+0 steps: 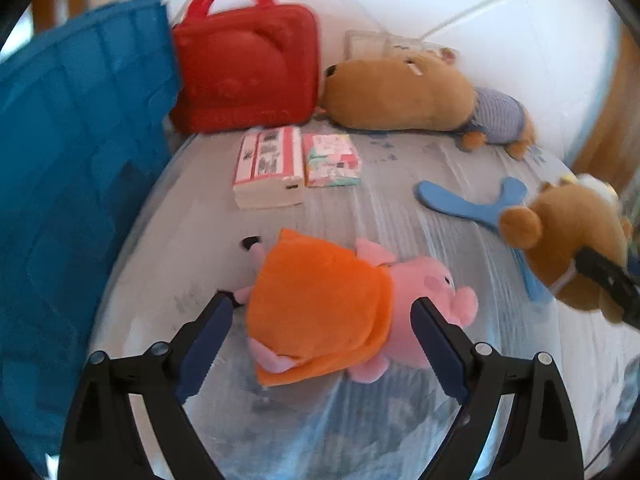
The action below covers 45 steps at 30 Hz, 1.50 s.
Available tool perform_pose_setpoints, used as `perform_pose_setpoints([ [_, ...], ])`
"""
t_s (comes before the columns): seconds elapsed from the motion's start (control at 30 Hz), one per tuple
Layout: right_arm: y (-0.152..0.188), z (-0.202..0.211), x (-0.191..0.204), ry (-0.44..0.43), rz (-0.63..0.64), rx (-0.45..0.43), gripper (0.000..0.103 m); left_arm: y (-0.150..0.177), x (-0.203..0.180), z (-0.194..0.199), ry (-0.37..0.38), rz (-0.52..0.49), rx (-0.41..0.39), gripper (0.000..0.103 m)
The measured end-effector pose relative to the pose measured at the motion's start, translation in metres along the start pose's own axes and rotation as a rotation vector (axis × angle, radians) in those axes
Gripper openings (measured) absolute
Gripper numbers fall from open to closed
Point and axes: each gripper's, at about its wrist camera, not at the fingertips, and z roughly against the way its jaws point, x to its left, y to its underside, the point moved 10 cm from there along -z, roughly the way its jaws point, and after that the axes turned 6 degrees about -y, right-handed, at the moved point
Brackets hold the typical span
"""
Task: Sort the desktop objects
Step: 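Grasp the pink pig plush with the left tool while the right tool grasps the brown bear, then lift the pig and bear over the blue crate and open both tools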
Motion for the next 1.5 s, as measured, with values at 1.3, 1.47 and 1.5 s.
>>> perform_pose_setpoints([
  [1.3, -0.069, -0.148, -0.053, -0.315, 0.428, -0.047, 0.091, 0.041, -0.042, -0.069, -0.465, 0.496, 0.009, 0.091],
  [1.47, -0.063, -0.129, -0.034, -0.381, 0.429, -0.042, 0.091, 0.058, -0.043, -0.043, -0.410, 0.466, 0.009, 0.086],
  [1.5, -0.061, -0.123, -0.028, -0.391, 0.436, -0.043, 0.091, 0.061, -0.043, -0.037, -0.402, 0.459, 0.008, 0.086],
])
